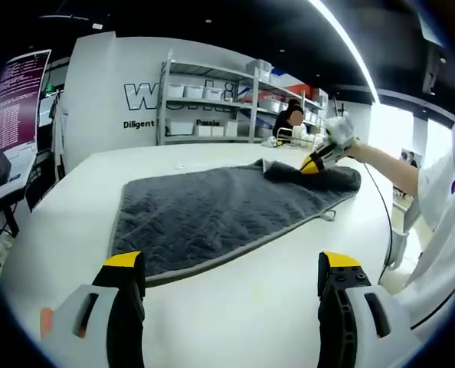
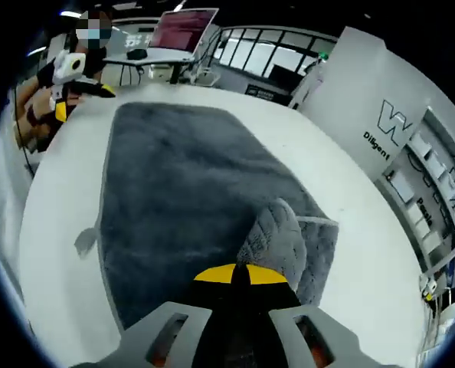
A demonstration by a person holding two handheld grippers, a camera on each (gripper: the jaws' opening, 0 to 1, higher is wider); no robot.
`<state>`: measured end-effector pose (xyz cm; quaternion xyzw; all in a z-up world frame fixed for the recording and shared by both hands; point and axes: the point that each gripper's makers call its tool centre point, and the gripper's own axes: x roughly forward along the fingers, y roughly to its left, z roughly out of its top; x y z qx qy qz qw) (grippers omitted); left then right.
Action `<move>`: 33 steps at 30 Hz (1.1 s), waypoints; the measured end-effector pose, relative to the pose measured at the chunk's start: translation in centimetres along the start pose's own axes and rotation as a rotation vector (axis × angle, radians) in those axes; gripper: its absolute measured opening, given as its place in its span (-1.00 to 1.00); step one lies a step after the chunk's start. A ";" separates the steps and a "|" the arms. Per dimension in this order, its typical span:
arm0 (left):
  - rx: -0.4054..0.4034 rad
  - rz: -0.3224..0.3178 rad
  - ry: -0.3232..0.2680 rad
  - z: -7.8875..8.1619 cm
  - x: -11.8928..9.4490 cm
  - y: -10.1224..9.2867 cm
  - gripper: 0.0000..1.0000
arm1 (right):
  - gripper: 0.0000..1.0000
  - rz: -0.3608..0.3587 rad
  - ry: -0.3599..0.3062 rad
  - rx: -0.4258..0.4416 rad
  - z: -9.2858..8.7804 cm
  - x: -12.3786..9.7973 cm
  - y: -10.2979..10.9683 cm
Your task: Open the folded towel by lifting each exposed corner and separating the folded layers until the towel lies flat within the target outline without major curled edges
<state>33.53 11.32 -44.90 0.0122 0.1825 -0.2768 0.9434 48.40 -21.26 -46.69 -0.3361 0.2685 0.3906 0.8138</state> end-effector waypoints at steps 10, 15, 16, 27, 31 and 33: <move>0.004 0.002 0.005 -0.1 0.0 -0.1 0.85 | -0.98 0.091 -0.001 0.081 -0.3 1.0 2.7; 0.003 -0.001 0.004 -0.1 0.1 -0.2 0.84 | -0.96 0.092 -0.016 0.097 0.1 0.5 2.4; 0.003 -0.002 0.005 -0.2 0.2 -0.2 0.84 | -0.95 0.092 -0.020 0.100 0.1 0.4 2.4; -0.001 -0.012 0.003 -0.4 0.3 -0.2 0.84 | -0.76 0.012 -0.111 0.206 1.4 -1.6 -0.8; -0.004 -0.012 0.003 -0.5 0.2 0.0 0.84 | -0.62 -0.027 -0.183 0.269 2.2 -2.6 -2.6; -0.003 -0.013 0.002 -0.4 0.2 0.0 0.84 | -0.45 -0.040 -0.244 0.307 2.7 -3.4 -3.5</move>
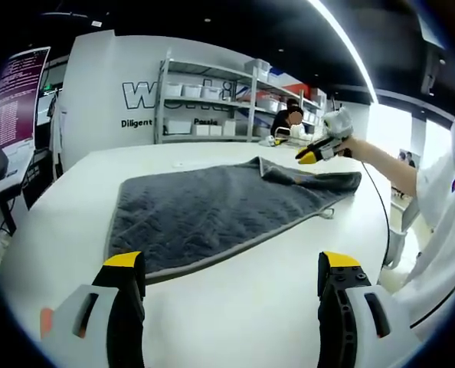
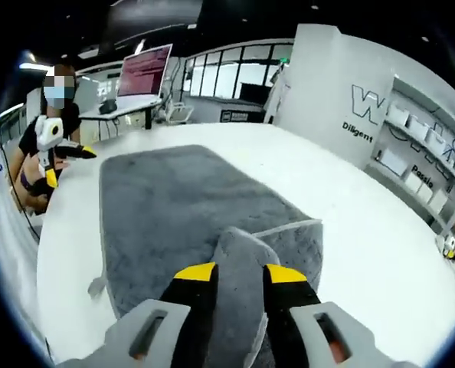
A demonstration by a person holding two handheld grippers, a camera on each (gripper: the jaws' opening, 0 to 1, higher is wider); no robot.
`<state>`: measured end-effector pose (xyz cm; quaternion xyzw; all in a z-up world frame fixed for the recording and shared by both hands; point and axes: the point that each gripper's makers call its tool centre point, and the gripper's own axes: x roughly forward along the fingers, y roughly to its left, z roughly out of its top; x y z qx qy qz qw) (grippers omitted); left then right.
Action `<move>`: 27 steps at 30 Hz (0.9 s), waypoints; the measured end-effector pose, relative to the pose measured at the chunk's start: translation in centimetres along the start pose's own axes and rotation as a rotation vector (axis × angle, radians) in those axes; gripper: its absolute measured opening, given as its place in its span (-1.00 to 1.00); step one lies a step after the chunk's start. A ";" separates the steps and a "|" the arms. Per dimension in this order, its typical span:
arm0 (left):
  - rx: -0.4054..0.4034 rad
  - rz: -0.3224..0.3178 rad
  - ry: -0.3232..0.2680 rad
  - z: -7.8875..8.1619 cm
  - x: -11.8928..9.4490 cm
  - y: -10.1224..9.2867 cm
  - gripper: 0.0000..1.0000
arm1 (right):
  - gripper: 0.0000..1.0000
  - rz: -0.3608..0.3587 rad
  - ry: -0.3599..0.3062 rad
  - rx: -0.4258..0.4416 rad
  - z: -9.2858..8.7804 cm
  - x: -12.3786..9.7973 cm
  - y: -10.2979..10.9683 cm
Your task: Open the folded towel by lifting each exposed corner and separating the folded layers until the towel lies flat within the target outline without major curled edges
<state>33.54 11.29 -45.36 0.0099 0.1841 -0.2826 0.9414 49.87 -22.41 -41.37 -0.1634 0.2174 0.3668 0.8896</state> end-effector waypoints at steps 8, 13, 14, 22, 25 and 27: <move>0.006 -0.004 0.000 0.3 0.3 0.2 0.84 | 0.27 -0.059 -0.109 0.023 0.6 -2.9 -1.6; 0.008 -0.002 0.014 0.0 0.5 0.5 0.84 | 0.59 -0.102 -0.118 0.043 -0.4 -4.7 -2.1; 0.007 -0.001 0.015 -0.1 0.5 0.5 0.84 | 0.60 -0.102 -0.124 0.052 -0.5 -5.0 -2.0; 0.003 0.007 0.034 -0.6 0.5 0.9 0.84 | 0.86 -0.136 -0.104 0.093 -2.5 -7.1 -1.9; -0.002 0.011 0.031 -0.6 0.4 1.0 0.84 | 0.98 -0.138 -0.114 0.139 -3.5 -7.4 -1.7; -0.005 0.012 0.031 -0.6 0.5 1.0 0.84 | 0.98 -0.134 -0.108 0.149 -4.1 -7.6 -1.6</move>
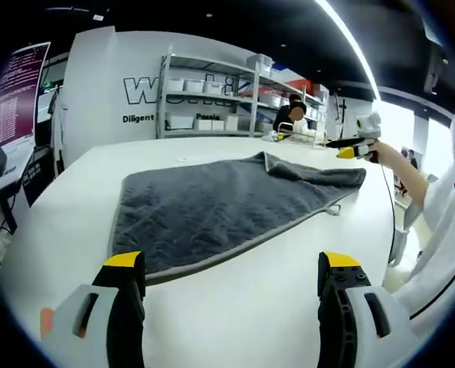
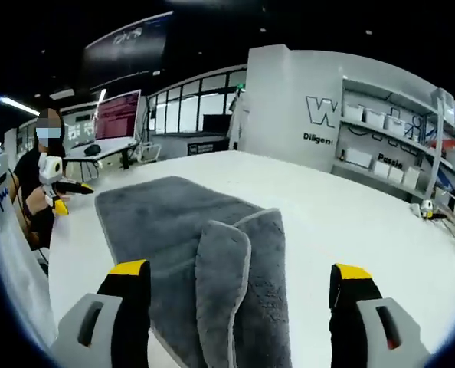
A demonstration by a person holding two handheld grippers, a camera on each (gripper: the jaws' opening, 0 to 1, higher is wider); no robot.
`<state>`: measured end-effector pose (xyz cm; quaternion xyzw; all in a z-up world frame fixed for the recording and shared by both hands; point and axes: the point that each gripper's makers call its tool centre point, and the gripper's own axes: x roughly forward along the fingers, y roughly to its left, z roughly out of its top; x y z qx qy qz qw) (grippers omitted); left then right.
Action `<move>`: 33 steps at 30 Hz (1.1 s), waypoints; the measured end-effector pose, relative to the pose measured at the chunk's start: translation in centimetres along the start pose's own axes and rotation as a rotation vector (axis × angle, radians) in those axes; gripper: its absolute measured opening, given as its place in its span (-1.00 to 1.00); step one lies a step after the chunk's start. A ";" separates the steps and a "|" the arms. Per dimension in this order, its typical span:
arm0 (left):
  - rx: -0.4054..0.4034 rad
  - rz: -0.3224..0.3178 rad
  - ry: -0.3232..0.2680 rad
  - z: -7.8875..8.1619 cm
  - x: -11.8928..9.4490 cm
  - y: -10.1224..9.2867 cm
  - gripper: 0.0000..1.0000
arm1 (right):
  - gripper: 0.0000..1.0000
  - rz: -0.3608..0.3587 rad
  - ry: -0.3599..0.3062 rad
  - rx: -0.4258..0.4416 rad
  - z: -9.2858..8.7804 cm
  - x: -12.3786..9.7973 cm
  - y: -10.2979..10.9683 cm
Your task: Open the folded towel by lifting each exposed corner and separating the folded layers until the towel lies flat within the target outline without major curled edges
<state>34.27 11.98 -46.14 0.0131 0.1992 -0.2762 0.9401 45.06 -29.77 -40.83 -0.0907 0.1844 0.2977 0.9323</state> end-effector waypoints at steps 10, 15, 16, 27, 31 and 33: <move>0.003 0.008 0.006 -0.1 -0.3 0.1 0.84 | 0.99 0.023 0.014 0.108 -2.6 -1.0 0.8; 0.001 0.021 0.013 -0.2 -0.5 0.4 0.84 | 0.99 0.030 0.009 0.120 -2.6 -0.7 0.7; 0.001 0.024 0.012 -0.2 -0.6 0.4 0.84 | 0.99 0.033 0.008 0.122 -2.6 -0.6 0.7; -0.004 0.033 -0.002 0.1 -1.0 0.5 0.84 | 0.99 0.089 0.020 0.101 -0.8 1.2 1.2; -0.010 0.035 -0.011 0.1 -1.1 0.6 0.84 | 0.95 0.128 0.026 0.099 0.1 2.1 1.1; -0.009 0.036 -0.009 0.1 -1.1 0.6 0.84 | 0.94 0.146 0.027 0.095 0.7 2.7 0.9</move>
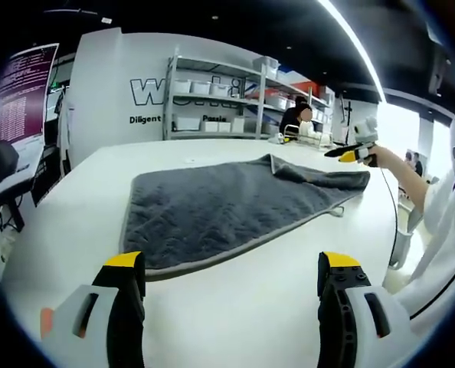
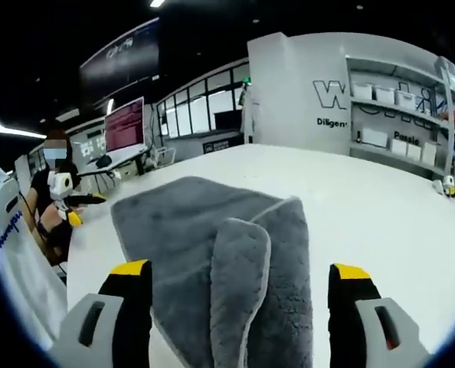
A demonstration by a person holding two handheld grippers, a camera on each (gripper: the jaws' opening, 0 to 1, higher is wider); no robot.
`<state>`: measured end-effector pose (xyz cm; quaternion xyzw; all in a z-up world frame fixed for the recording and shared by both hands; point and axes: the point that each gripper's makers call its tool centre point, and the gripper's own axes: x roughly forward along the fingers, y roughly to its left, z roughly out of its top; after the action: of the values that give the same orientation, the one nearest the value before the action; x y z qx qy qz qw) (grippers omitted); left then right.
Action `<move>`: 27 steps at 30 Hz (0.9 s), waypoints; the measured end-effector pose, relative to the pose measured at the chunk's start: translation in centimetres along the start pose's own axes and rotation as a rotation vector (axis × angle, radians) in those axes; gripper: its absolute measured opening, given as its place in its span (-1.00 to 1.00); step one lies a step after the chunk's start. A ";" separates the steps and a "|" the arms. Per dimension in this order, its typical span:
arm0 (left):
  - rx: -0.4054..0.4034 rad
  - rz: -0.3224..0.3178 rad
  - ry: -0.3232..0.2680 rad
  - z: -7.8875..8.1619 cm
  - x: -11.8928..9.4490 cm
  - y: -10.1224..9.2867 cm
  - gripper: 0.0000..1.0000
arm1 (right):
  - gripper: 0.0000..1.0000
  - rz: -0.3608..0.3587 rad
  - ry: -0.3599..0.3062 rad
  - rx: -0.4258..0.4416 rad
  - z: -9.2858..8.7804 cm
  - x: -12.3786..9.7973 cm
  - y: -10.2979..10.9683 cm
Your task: Open the folded towel by lifting each exposed corner and separating the folded layers until the towel lies flat within the target outline without major curled edges
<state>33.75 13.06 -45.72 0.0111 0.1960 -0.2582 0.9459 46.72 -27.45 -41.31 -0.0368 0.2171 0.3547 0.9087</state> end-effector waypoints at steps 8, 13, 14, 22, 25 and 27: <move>0.007 -0.006 -0.020 0.4 -0.3 -0.2 0.83 | 0.78 0.067 0.044 -0.096 1.9 2.4 -0.8; 0.006 -0.011 -0.027 0.5 -0.3 -0.2 0.83 | 0.64 0.118 0.081 -0.070 1.8 4.3 -1.1; 0.006 -0.012 -0.027 0.4 -0.3 -0.3 0.83 | 0.60 0.121 0.088 -0.069 1.6 4.8 -1.2; 0.005 -0.009 -0.034 0.5 -0.7 -0.2 0.83 | 0.28 0.210 0.126 -0.009 -0.3 8.4 -0.6; 0.008 -0.004 -0.033 0.5 -0.9 -0.2 0.83 | 0.17 0.225 0.132 0.010 -0.7 9.3 -0.8; 0.007 0.000 -0.035 0.6 -0.9 -0.1 0.83 | 0.11 0.230 0.131 0.021 -0.8 9.8 -0.9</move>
<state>33.18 13.31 -44.83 0.0099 0.1787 -0.2589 0.9492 53.39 -22.14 -46.28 -0.0252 0.2826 0.4513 0.8461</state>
